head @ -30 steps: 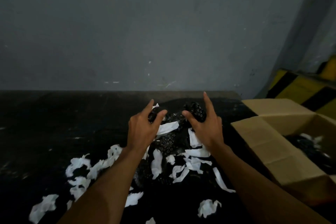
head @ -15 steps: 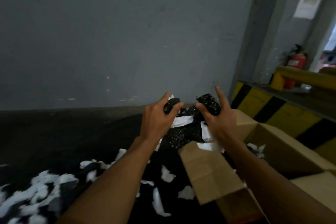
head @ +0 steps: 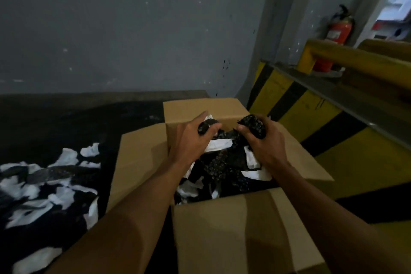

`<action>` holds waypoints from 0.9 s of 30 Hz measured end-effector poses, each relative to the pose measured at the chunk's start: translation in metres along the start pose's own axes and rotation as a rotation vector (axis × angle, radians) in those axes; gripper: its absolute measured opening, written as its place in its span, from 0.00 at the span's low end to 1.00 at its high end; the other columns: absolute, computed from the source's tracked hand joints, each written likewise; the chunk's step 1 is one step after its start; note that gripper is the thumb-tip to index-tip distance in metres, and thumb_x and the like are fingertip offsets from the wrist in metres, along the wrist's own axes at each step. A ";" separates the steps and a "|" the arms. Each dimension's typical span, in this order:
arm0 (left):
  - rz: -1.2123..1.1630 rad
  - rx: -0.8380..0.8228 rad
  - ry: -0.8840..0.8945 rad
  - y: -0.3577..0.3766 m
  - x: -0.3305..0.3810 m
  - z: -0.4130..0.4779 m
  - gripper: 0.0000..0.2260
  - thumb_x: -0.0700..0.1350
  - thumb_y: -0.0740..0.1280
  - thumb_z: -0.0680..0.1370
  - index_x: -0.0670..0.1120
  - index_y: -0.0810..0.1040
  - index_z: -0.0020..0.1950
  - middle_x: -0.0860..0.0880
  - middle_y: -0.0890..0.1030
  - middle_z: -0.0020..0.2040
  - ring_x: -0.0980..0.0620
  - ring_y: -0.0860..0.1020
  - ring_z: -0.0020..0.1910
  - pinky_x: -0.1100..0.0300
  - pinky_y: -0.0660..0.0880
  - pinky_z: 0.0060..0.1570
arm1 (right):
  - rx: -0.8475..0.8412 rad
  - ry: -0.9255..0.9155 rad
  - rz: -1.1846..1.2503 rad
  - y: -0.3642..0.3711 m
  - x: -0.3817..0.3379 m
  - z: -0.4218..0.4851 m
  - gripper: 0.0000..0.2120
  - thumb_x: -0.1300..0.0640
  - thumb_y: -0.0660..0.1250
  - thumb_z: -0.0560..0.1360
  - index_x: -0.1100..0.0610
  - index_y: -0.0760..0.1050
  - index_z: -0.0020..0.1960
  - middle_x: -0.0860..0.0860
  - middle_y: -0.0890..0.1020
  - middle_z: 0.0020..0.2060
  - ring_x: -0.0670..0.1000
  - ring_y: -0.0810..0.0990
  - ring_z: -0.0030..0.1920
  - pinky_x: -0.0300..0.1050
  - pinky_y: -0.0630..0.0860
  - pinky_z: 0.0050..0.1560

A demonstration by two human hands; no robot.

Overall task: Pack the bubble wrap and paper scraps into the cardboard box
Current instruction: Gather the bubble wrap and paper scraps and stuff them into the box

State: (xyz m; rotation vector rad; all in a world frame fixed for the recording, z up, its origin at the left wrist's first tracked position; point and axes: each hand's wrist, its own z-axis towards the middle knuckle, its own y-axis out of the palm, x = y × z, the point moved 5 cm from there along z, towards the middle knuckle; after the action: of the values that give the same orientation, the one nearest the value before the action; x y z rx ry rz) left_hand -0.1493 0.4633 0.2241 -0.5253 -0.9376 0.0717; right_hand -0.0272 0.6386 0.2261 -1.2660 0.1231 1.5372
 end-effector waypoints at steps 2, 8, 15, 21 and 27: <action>0.035 -0.019 -0.038 0.012 -0.006 -0.004 0.24 0.60 0.69 0.73 0.49 0.78 0.65 0.48 0.83 0.56 0.52 0.79 0.57 0.66 0.70 0.57 | -0.039 0.005 0.033 0.006 0.017 0.000 0.17 0.40 0.71 0.70 0.45 0.75 0.56 0.40 0.80 0.46 0.42 0.78 0.51 0.37 0.72 0.52; 0.195 -0.170 -0.188 0.036 -0.035 -0.011 0.20 0.60 0.59 0.80 0.50 0.76 0.65 0.46 0.81 0.58 0.45 0.77 0.59 0.60 0.69 0.52 | -0.287 0.080 0.015 0.036 0.054 0.004 0.23 0.33 0.66 0.71 0.47 0.77 0.59 0.44 0.83 0.51 0.46 0.79 0.53 0.42 0.74 0.54; 0.206 -0.358 -0.281 0.049 -0.050 -0.018 0.17 0.41 0.62 0.79 0.50 0.71 0.68 0.48 0.78 0.63 0.49 0.77 0.58 0.61 0.72 0.54 | -0.371 0.103 -0.115 0.045 0.070 0.019 0.13 0.50 0.66 0.75 0.51 0.78 0.58 0.50 0.83 0.51 0.51 0.79 0.51 0.42 0.73 0.50; 0.192 -0.363 -0.273 0.056 -0.045 -0.014 0.16 0.49 0.61 0.80 0.50 0.74 0.67 0.48 0.79 0.61 0.50 0.78 0.55 0.61 0.73 0.54 | -0.287 0.134 -0.067 0.042 0.073 0.028 0.12 0.55 0.65 0.72 0.51 0.78 0.55 0.49 0.82 0.49 0.51 0.79 0.50 0.45 0.75 0.53; 0.330 -0.245 -0.208 0.045 -0.036 -0.006 0.17 0.50 0.61 0.79 0.51 0.74 0.67 0.44 0.82 0.51 0.49 0.80 0.41 0.58 0.76 0.46 | -0.248 0.074 -0.094 0.040 0.059 0.031 0.14 0.51 0.63 0.76 0.53 0.77 0.59 0.52 0.82 0.54 0.52 0.78 0.54 0.46 0.74 0.55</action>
State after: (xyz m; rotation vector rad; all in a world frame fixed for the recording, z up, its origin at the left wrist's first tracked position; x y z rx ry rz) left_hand -0.1584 0.4899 0.1737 -0.9111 -1.0611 0.3172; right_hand -0.0679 0.6802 0.1749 -1.5036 -0.0814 1.4576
